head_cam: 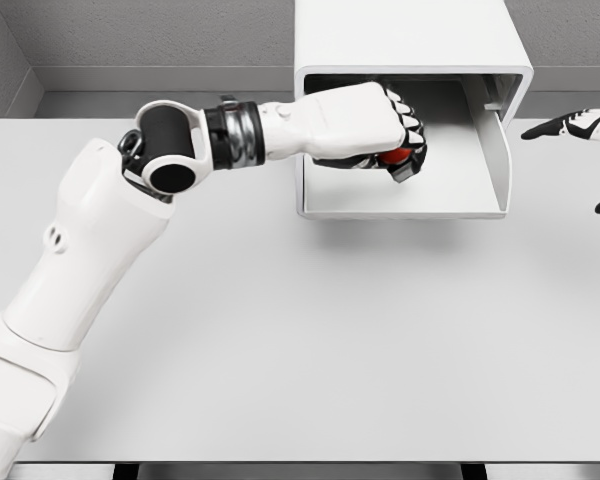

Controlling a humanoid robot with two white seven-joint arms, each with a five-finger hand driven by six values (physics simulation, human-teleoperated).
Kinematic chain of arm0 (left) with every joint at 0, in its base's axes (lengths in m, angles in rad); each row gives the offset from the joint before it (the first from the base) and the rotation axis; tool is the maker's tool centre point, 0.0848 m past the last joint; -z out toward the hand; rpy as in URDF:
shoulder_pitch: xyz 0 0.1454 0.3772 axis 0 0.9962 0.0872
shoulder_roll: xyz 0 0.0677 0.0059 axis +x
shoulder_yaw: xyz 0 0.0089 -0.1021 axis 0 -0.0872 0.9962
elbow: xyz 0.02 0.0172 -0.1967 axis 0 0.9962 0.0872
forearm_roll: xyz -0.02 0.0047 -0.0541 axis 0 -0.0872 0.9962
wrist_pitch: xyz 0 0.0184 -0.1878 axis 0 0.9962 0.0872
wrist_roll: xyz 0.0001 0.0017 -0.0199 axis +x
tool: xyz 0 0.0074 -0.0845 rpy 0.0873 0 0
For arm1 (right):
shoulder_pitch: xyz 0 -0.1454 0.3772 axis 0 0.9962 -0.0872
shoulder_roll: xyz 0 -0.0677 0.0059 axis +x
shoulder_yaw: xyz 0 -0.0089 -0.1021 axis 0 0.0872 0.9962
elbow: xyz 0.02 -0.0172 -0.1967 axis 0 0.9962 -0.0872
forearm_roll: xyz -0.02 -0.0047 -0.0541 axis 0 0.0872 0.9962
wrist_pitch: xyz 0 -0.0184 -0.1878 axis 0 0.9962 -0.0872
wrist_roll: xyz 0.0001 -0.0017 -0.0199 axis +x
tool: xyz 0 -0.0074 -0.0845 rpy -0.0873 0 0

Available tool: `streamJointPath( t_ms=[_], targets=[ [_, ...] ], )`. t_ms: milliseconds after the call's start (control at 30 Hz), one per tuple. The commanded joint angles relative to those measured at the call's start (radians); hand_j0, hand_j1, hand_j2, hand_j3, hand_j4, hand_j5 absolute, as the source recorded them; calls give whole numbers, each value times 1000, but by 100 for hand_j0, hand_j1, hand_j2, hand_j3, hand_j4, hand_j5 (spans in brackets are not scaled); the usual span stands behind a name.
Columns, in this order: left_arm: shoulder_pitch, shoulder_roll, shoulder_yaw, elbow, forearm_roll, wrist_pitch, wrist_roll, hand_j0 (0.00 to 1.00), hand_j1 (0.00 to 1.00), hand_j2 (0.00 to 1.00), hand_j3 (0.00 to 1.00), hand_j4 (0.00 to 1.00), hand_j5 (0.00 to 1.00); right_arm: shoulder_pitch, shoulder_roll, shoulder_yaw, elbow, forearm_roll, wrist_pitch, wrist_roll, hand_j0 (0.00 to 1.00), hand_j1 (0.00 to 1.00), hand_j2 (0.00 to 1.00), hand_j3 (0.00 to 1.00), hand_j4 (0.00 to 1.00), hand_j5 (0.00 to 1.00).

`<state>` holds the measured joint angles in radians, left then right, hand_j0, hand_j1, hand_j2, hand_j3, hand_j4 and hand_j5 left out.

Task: Slide open multi-storey tabletop storage cabinets and put open load switch and slide close multi-storey tabletop storage cabinets

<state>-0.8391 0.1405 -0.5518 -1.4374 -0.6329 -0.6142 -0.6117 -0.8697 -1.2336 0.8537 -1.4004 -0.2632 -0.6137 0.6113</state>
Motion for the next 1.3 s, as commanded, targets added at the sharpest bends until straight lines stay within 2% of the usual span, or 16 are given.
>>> streamJointPath(
  t_ms=[0, 233, 267, 367, 433, 667, 800, 867, 967, 1067, 1133, 1167, 1233, 1267],
  targets=[
    [0, -12, 1, 14, -25, 3, 1, 50, 50, 50, 50, 50, 50, -2, -1, -1, 0, -7, 3, 0, 100, 100, 100, 100, 100, 100],
    [2, -52, 3, 48, -65, 3, 1, 51, 51, 51, 51, 51, 51, 0, -1, -1, 0, -7, 3, 0, 100, 100, 100, 100, 100, 100],
    [2, -52, 6, 48, -65, 3, 1, 54, 54, 54, 54, 54, 54, -2, -1, -2, 0, -7, 3, 0, 100, 100, 100, 100, 100, 100],
    [2, -50, 9, 43, -64, 3, 1, 73, 73, 73, 73, 73, 73, -2, -1, -2, 0, -7, 3, 0, 100, 100, 100, 100, 100, 100],
    [2, -50, 10, 43, -65, 3, 1, 77, 77, 77, 77, 77, 77, -2, -3, -2, 0, -7, 3, 0, 100, 100, 100, 100, 100, 100],
    [2, -50, 10, 38, -65, 3, 1, 80, 80, 80, 80, 80, 80, -2, -3, -2, 0, -5, 3, 0, 100, 100, 100, 100, 100, 100],
    [2, -48, 10, 38, -65, 3, 1, 92, 92, 92, 92, 92, 92, -2, -4, -7, 0, -5, 3, 0, 100, 100, 100, 100, 100, 100],
    [-5, -50, 12, 34, -60, 3, 1, 94, 94, 94, 94, 94, 94, 0, -4, -7, 0, -5, 3, 0, 100, 100, 100, 100, 100, 100],
    [-5, -35, 12, -21, -33, 3, 1, 95, 95, 95, 95, 95, 95, -2, -6, -7, 0, -5, 3, 0, 100, 100, 100, 100, 100, 100],
    [-5, 47, 13, -129, 78, 3, 1, 95, 95, 95, 95, 95, 95, -2, -6, -7, 0, -5, 3, 0, 100, 100, 100, 100, 100, 100],
    [-6, 157, 15, -199, 211, 3, 1, 95, 95, 95, 95, 95, 95, -2, -6, -7, -2, -5, 3, 0, 100, 100, 100, 100, 100, 100],
    [-6, 226, 15, -225, 303, 3, 1, 100, 100, 100, 100, 100, 100, -2, -6, -8, -2, -5, 3, 0, 100, 100, 100, 100, 100, 100],
    [3, 497, 1, -270, 628, 3, 1, 100, 100, 100, 100, 100, 100, -2, -4, -4, -20, -7, 3, 0, 100, 100, 100, 100, 100, 100],
    [6, 617, -2, -287, 722, 3, 1, 100, 100, 100, 100, 100, 100, -2, -3, -2, -28, -7, 3, 0, 100, 100, 100, 100, 100, 100]
  ],
)
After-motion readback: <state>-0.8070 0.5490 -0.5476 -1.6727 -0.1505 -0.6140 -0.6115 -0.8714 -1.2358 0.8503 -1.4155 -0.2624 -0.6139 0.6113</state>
